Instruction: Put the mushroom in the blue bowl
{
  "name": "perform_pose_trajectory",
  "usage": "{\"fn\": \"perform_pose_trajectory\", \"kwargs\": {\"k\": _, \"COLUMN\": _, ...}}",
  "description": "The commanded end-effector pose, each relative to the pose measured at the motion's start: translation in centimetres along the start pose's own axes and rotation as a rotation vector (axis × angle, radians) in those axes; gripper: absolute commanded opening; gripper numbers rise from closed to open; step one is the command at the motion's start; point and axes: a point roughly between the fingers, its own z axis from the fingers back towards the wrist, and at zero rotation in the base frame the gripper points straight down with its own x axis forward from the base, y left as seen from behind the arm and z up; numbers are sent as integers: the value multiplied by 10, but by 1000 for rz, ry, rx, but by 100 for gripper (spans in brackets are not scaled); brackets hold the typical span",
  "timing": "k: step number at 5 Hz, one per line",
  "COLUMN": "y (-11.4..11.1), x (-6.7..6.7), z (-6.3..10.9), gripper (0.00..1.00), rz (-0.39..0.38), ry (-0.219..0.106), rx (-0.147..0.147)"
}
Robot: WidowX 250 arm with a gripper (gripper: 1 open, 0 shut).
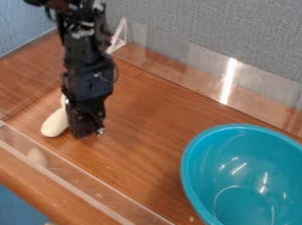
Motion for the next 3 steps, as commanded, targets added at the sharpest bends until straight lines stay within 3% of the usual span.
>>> {"fn": "perform_pose_trajectory", "kwargs": {"k": 1, "y": -8, "x": 5, "z": 32, "gripper": 0, "rz": 31, "ry": -44, "rx": 39}}
{"fn": "perform_pose_trajectory", "kwargs": {"k": 3, "y": -3, "x": 17, "z": 48, "gripper": 0, "rz": -20, "ry": -60, "rx": 47}}
